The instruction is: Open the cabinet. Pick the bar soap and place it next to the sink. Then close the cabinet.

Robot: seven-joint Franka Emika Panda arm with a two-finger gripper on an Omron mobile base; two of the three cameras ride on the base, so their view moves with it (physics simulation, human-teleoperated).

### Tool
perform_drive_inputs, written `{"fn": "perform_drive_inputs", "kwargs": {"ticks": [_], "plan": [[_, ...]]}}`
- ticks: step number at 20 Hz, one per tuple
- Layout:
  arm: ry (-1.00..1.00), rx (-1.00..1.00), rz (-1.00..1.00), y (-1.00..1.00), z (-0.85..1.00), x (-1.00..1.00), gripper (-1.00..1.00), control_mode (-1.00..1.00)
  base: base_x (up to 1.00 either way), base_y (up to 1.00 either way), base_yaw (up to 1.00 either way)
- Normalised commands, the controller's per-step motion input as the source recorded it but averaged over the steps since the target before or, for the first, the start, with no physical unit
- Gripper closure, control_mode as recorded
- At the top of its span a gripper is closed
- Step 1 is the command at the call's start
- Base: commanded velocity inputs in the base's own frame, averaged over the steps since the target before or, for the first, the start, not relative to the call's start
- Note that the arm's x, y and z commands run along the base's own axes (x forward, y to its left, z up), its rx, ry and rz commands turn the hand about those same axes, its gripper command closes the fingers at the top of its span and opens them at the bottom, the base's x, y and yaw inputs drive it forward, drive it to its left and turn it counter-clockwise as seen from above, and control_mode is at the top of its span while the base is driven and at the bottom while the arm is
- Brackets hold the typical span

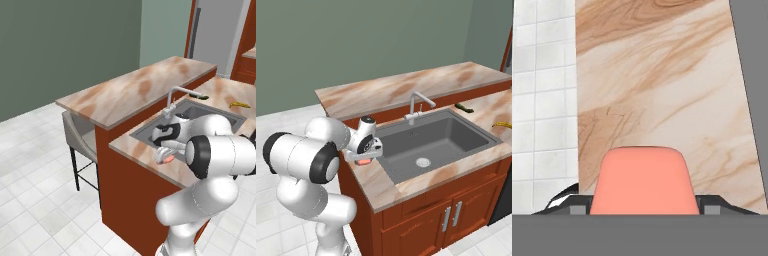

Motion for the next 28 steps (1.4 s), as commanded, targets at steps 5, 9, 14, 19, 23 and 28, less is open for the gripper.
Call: {"fn": "perform_drive_inputs", "kwargs": {"ticks": [5, 9, 14, 19, 23, 28], "plan": [[0.0, -0.01, 0.0, 0.0, -0.23, 0.14, 1.0, -1.0, 0.0, 0.0, 0.0], [0.0, 0.0, 0.0, 0.0, -0.02, 0.06, 1.0, -1.0, 0.0, 0.0, 0.0], [0.0, 0.0, 0.0, 0.0, 0.0, 0.0, 1.0, -1.0, 0.0, 0.0, 0.0], [0.0, 0.0, 0.0, 0.0, 0.0, 0.0, 1.0, -1.0, 0.0, 0.0, 0.0], [0.0, 0.0, 0.0, 0.0, 0.0, 0.0, -1.0, -1.0, 0.0, 0.0, 0.0], [0.0, 0.0, 0.0, 0.0, 0.0, 0.0, -1.0, -1.0, 0.0, 0.0, 0.0]]}}
